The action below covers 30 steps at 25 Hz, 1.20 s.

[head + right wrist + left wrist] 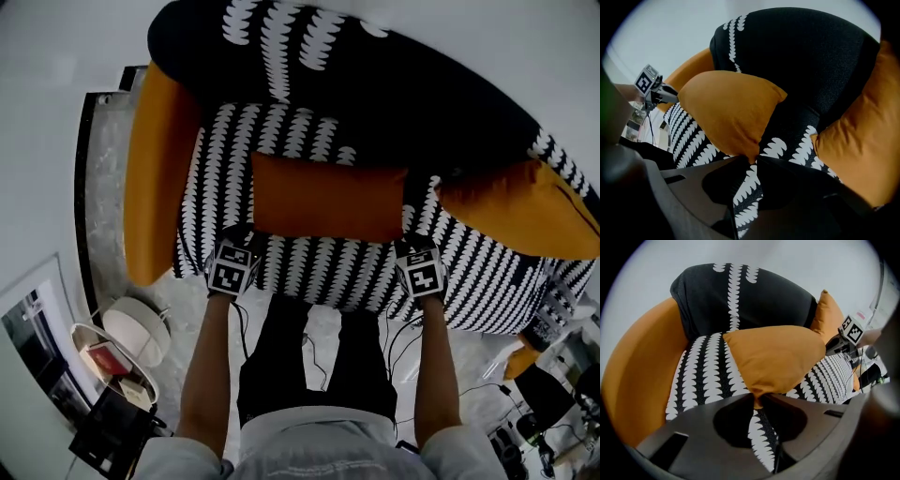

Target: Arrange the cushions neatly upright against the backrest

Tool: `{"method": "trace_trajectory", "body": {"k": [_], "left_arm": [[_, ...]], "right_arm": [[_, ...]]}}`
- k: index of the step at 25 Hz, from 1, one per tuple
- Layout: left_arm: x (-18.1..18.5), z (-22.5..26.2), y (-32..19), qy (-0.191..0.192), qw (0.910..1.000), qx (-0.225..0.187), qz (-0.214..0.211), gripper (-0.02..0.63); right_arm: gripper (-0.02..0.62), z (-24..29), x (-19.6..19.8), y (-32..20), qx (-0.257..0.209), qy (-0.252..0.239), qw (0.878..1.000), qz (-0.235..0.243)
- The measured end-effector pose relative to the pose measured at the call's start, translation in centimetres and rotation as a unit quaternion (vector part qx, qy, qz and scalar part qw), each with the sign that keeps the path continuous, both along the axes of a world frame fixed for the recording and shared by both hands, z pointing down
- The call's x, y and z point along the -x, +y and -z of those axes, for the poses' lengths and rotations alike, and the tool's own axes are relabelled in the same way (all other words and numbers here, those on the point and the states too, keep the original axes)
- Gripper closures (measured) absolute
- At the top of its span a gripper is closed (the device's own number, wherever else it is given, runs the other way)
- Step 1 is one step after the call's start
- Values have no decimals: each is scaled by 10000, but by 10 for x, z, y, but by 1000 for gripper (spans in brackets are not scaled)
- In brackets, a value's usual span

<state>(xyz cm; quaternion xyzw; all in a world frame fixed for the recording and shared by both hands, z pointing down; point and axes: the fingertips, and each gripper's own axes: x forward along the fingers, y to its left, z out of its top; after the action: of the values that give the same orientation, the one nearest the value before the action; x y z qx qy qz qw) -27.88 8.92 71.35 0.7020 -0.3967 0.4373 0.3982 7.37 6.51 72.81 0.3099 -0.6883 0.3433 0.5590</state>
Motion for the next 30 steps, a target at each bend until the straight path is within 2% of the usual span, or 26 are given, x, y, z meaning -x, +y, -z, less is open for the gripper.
{"method": "trace_trajectory", "body": {"k": [4, 13, 21, 26, 30], "left_arm": [[0, 18, -14, 26, 9999, -144, -31, 523], [3, 63, -92, -37, 9990, -431, -79, 526], [5, 70, -148, -45, 9978, -663, 31, 526], [2, 75, -181, 194, 9958, -772, 452, 526], [1, 76, -210, 237, 9932, -896, 711, 525]], "right_arm": [[531, 14, -1, -8, -57, -29, 9999, -82], [531, 60, 2, -71, -420, -91, 9974, -570], [531, 72, 6, -119, -700, -93, 9958, -582], [531, 73, 3, -149, -1011, -91, 9930, -600], [531, 74, 3, -176, -1229, -117, 9897, -724]]}}
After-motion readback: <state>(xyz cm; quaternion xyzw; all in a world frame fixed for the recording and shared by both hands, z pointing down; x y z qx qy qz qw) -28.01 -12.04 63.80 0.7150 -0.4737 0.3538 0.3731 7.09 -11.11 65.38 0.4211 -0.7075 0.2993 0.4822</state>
